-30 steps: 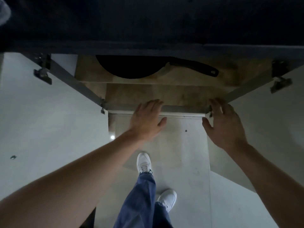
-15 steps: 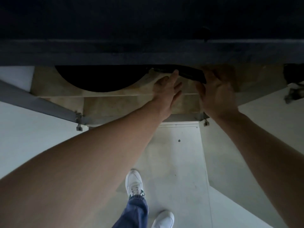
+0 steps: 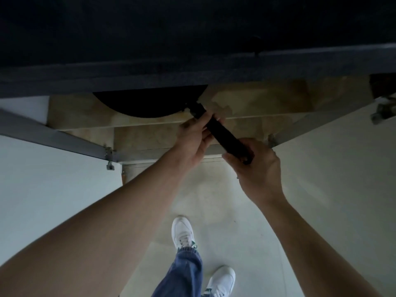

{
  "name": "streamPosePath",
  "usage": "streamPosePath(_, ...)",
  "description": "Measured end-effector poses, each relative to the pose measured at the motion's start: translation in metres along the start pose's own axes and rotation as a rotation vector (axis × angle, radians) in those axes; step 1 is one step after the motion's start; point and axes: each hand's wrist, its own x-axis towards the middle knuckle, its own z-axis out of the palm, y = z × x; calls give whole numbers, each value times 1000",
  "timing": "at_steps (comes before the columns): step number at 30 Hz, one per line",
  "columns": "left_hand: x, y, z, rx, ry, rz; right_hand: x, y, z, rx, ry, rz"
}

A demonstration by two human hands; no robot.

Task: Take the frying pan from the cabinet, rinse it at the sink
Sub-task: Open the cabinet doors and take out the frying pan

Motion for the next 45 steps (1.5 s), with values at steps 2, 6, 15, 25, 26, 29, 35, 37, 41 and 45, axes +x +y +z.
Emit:
streamPosePath(2,-9,-3,-14,25,-29,-10,-12,-5,6,191,-173,210)
streamPosePath(6,-27,-6,-37,62,-80,-41,-23,-18,11,726,-568,471)
streamPosePath(15,-46,2,-59,190,-99,-134,-24,-49,47,745,-578,518)
streamPosePath(25,-42,7,-65,162,-121,-188,-40,-44,56,767,-489,470)
streamPosePath(26,-42,7,-65,163,-123,-192,-41,-43,56,753,-468,458)
streamPosePath(29,-46,7,-61,129,-116,-199,-46,-43,55,693,-405,431)
streamPosePath(35,-73,-1,-57,141,-104,-235,-72,-52,43,653,-379,448)
streamPosePath(37,-87,-7,-59,167,-95,-260,-89,-55,38,652,-376,485)
streamPosePath(41,-125,-19,-61,190,-78,-315,-133,-61,24,622,-354,536)
streamPosePath(45,-179,-27,-58,196,-62,-360,-184,-74,5,611,-299,593)
